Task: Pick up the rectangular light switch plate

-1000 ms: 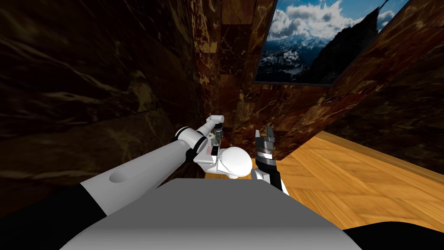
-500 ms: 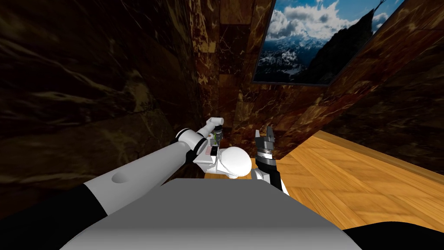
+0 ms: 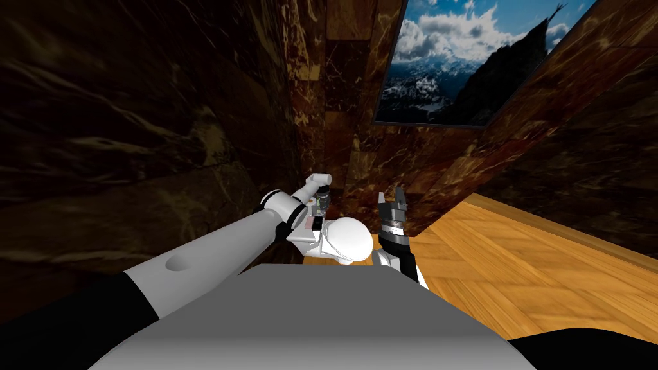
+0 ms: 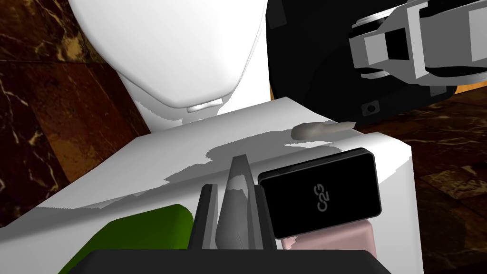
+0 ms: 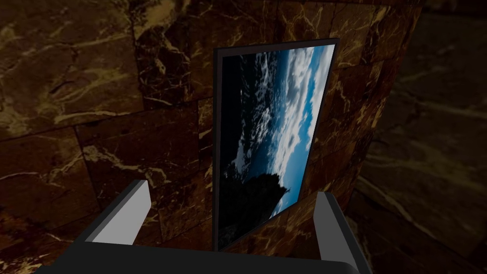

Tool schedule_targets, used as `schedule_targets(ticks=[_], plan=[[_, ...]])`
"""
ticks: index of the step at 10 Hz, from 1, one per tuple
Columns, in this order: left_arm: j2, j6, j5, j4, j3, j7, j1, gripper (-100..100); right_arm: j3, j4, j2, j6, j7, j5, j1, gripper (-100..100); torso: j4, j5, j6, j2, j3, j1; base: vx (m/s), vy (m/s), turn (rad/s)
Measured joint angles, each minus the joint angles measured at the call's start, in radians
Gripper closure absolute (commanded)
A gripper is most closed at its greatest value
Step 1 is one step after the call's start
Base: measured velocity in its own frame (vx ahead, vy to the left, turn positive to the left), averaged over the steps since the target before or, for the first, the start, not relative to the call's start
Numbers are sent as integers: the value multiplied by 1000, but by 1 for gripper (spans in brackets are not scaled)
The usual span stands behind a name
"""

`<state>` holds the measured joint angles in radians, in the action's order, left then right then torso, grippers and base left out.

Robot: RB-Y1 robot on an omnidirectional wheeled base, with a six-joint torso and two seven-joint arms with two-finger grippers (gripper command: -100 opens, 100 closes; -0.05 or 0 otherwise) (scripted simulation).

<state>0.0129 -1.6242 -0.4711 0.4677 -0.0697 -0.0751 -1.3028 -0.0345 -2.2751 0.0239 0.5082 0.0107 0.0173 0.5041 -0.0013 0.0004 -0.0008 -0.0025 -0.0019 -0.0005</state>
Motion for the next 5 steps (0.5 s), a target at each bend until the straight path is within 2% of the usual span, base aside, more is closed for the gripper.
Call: schedule_targets(ticks=[1, 2, 4, 5], plan=[[0, 0, 0, 0, 0, 0, 0, 100, 0, 0, 0, 0, 0, 0, 0, 0, 0, 0, 0, 0, 0, 0, -2, 10, 48], [-3, -5, -7, -12, 3, 2, -20, 100, 0, 0, 0, 0, 0, 0, 0, 0, 1, 0, 0, 0, 0, 1, 2, 13, 25], [-9, -33, -12, 15, 2, -5, -27, 100, 0, 0, 0, 0, 0, 0, 0, 0, 1, 0, 0, 0, 1, 1, 0, 9, 9], [-10, -39, -12, 19, 3, -6, -27, 0, 0, 0, 0, 0, 0, 0, 0, 0, 0, 0, 0, 0, 0, 1, 0, 0, 0]])
